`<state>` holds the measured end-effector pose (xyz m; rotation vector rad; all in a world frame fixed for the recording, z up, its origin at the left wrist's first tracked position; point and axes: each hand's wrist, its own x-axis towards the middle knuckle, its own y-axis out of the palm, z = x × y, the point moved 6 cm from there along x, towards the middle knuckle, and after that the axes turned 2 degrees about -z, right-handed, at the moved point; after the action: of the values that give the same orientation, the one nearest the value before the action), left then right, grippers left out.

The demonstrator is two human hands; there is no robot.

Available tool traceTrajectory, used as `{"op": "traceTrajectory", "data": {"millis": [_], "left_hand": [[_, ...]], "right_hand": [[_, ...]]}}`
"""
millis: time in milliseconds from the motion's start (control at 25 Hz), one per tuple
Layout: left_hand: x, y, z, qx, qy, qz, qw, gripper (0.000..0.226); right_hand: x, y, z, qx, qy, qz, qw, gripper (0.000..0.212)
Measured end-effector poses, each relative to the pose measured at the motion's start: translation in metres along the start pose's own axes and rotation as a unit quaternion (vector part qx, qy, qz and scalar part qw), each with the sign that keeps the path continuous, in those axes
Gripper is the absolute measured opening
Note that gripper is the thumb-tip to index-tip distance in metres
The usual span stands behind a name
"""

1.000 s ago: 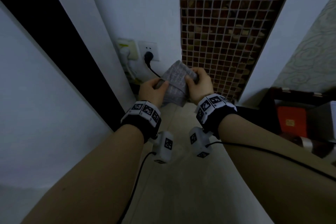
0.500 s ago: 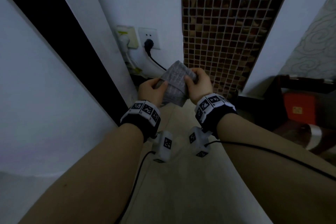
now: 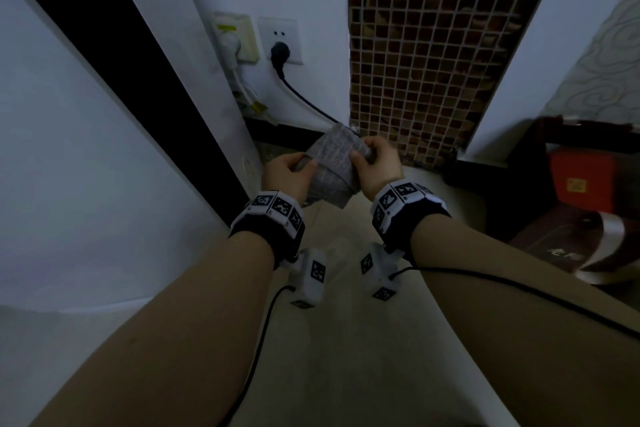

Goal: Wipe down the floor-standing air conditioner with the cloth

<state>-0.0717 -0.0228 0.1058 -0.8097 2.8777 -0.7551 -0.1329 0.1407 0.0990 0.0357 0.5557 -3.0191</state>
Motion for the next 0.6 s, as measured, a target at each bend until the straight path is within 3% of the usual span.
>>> {"op": "traceTrajectory", "data": {"millis": [320, 600], "left_hand": [[-0.008, 0.011, 0.055, 0.042, -0.078, 0.025, 0.996, 0.021], [-0.017, 0.029, 0.104, 0.089, -0.141, 0.121, 0.979, 0.021]], "right_hand": [[-0.009, 0.026, -0.051, -0.066, 0.074, 0.065, 0.993, 0.027], [-0.011, 0.051, -0.11, -0.123, 0.141, 0.125, 0.974, 0.019]]}}
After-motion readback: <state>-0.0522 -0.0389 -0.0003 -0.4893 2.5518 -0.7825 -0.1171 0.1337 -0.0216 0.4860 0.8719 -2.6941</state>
